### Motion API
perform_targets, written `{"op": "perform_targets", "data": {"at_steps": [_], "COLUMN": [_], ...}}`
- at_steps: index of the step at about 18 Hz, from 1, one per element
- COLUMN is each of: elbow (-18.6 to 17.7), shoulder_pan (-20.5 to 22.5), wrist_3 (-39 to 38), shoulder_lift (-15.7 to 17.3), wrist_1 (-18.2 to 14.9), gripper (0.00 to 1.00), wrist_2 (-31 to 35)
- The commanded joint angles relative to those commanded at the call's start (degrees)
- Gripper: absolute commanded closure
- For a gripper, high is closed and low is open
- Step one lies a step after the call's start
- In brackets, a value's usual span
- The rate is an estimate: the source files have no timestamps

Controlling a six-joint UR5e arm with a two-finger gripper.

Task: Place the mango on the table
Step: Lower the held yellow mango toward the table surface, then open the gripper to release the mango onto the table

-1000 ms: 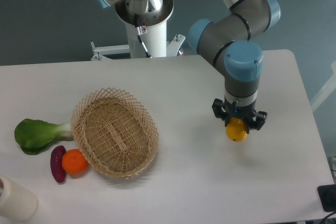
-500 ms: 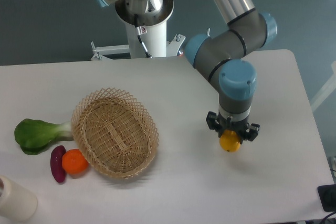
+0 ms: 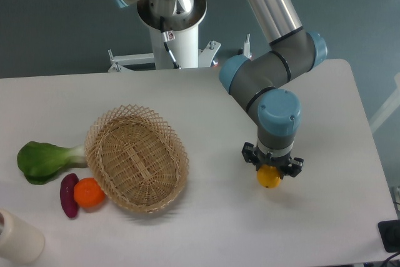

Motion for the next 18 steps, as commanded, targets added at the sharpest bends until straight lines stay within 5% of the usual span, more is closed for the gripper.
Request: {"op": "perform_targets", "data": {"at_steps": [1,3,4,18], "elbow": [0.0,0.0,-0.3,0.8], "shoulder_pan": [0.0,0.0,0.0,3.1], "wrist_3": [0.0,-0.2,-0.3,-2.5], "shoulder_lift": [-0.1,-0.1,-0.2,3.5], "wrist_1": [0.0,1.7,3.5,2.9], "gripper": [0.53,0.3,0.03,0.0], "wrist_2": [0.0,0.0,0.0,-1.9]}}
